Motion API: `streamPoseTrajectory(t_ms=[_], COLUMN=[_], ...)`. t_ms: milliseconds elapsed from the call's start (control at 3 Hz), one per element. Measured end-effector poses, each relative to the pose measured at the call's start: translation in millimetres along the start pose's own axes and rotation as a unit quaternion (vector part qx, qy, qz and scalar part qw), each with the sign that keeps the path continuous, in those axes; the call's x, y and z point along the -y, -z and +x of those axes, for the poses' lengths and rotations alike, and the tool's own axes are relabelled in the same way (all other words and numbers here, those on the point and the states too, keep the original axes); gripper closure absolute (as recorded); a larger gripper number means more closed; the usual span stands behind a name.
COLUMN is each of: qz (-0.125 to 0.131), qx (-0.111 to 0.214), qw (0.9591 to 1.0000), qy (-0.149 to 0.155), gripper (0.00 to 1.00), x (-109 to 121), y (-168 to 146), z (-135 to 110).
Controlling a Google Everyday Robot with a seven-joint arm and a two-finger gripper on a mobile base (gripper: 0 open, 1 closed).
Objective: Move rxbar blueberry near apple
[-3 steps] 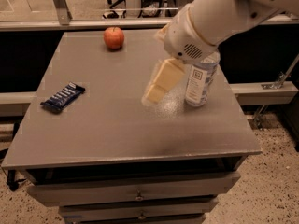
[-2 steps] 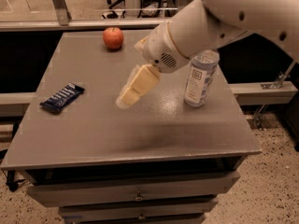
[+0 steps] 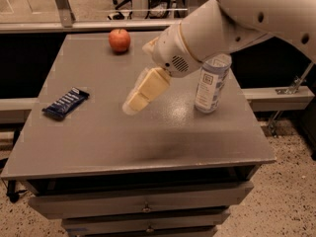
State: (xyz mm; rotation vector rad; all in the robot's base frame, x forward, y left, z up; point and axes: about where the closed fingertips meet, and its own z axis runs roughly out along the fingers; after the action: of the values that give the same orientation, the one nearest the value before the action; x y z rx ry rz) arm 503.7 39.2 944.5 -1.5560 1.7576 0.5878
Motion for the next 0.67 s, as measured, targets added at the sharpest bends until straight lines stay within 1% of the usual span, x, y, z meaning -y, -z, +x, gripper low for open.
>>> streamPoseTrajectory(t_ms=[333,667], qz=[-0.001,0.006], qx=[0.016,0.031], qw=[0.9999,0.9995], qy=[0.002,0.0], gripper=[0.0,0.0], x=[4.6,24.3], y=[-29.5,-66.2], z=[-4.5,-17.2])
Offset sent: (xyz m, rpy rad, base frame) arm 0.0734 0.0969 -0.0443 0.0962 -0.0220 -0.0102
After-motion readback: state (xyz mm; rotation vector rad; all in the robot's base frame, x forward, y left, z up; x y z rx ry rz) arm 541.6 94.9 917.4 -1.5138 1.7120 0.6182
